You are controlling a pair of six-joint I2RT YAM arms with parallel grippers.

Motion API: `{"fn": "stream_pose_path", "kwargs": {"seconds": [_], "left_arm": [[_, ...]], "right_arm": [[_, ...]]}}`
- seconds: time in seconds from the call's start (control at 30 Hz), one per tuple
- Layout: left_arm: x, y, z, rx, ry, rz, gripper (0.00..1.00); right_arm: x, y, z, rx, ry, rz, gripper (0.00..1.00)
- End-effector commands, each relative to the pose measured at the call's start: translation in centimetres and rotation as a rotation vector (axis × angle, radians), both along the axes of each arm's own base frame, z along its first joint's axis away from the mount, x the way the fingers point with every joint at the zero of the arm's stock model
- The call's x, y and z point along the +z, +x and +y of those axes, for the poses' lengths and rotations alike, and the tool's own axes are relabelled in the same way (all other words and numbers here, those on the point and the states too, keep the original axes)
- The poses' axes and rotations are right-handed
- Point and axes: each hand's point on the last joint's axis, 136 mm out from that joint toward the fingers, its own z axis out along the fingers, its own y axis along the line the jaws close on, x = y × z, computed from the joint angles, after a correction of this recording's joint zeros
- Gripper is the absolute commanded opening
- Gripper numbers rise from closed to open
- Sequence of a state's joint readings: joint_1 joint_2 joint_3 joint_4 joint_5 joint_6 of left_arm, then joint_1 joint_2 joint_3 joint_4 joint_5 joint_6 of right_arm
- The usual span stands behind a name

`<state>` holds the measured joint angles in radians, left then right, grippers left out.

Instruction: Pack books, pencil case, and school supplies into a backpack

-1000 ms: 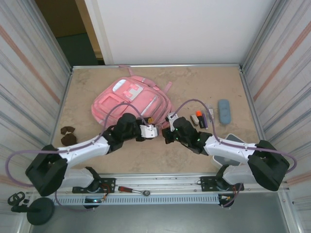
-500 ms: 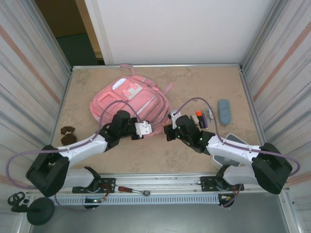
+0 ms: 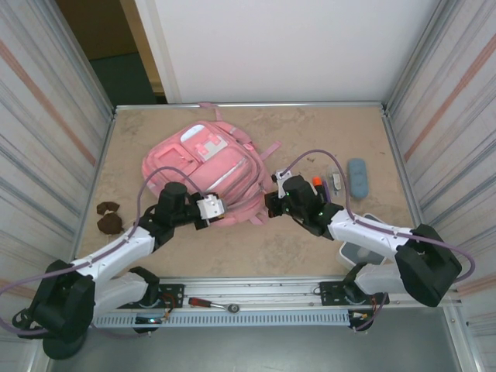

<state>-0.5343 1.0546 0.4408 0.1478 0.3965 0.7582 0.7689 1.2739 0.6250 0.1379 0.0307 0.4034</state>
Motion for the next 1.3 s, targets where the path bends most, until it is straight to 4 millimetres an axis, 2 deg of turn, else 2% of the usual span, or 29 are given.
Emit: {"fn": "stream_pose_path", "kwargs": {"seconds": [0.0, 0.13, 0.27, 0.43, 0.53, 0.6, 0.67, 0.73, 0.83, 0.97, 1.1, 1.27], "left_arm": [[1.8, 0.0, -1.4, 0.015, -0.009, -0.026, 0.51], [2.9, -0.2, -3.9, 0.019, -0.030, -0.007, 0.60], [2.1, 1.2, -5.7, 0.051, -0.006, 0.007, 0.61], [0.2, 2.9, -6.7, 0.076, 0.059, 0.046, 0.47], [0.1, 3.2, -6.7, 0.084, 0.062, 0.036, 0.29], [0.7, 2.6, -6.7, 0.048, 0.038, 0.025, 0.16], [1.7, 1.6, -6.5, -0.002, -0.017, 0.012, 0.05], [3.0, 0.8, -6.1, -0.039, -0.090, 0.005, 0.00], [4.7, 0.0, -5.0, -0.071, -0.178, -0.013, 0.00], [5.5, -0.5, -3.4, -0.079, -0.222, -0.024, 0.00], [5.4, 0.1, -2.0, -0.031, -0.216, -0.024, 0.00], [5.2, -0.2, -1.0, -0.035, -0.232, -0.010, 0.00]], "right_arm": [[1.0, -0.4, 1.1, 0.034, 0.040, -0.037, 0.00], [2.2, -1.3, 2.0, 0.063, 0.071, -0.061, 0.00], [3.3, -2.1, 2.4, 0.076, 0.099, -0.086, 0.00], [4.3, -3.0, 2.5, 0.087, 0.124, -0.107, 0.00], [4.0, -3.0, 1.9, 0.068, 0.100, -0.108, 0.00], [3.1, -2.6, 1.0, 0.032, 0.048, -0.106, 0.00], [2.0, -1.8, -0.5, -0.031, -0.020, -0.089, 0.00], [1.2, -1.2, -1.6, -0.076, -0.063, -0.074, 0.00], [0.4, -0.6, -2.6, -0.120, -0.111, -0.067, 0.00], [-0.3, 0.2, -3.7, -0.170, -0.164, -0.062, 0.00], [-0.3, 0.2, -3.6, -0.164, -0.171, -0.067, 0.00], [0.0, 0.9, -5.6, -0.257, -0.233, -0.068, 0.00]]}}
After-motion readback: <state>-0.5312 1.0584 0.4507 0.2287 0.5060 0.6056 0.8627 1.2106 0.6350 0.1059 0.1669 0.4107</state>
